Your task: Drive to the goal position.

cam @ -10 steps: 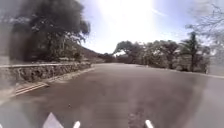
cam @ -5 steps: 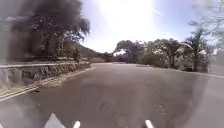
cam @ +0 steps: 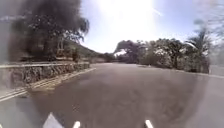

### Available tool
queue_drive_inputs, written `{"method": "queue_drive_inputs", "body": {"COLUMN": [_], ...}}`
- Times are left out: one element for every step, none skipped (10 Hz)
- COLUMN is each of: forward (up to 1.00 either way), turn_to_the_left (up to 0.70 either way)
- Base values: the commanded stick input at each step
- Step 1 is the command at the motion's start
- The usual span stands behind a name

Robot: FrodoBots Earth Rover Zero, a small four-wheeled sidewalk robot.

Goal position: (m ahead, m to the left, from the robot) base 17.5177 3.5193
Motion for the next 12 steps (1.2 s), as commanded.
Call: {"method": "queue_drive_inputs", "body": {"forward": [0.85,0.85,0.85,0.85,0.85,0.85,0.85,0.85,0.85,0.85,0.85,0.85], "turn_to_the_left": [0.00,0.00,0.00,0.00,0.00,0.00,0.00,0.00,0.00,0.00,0.00,0.00]}}
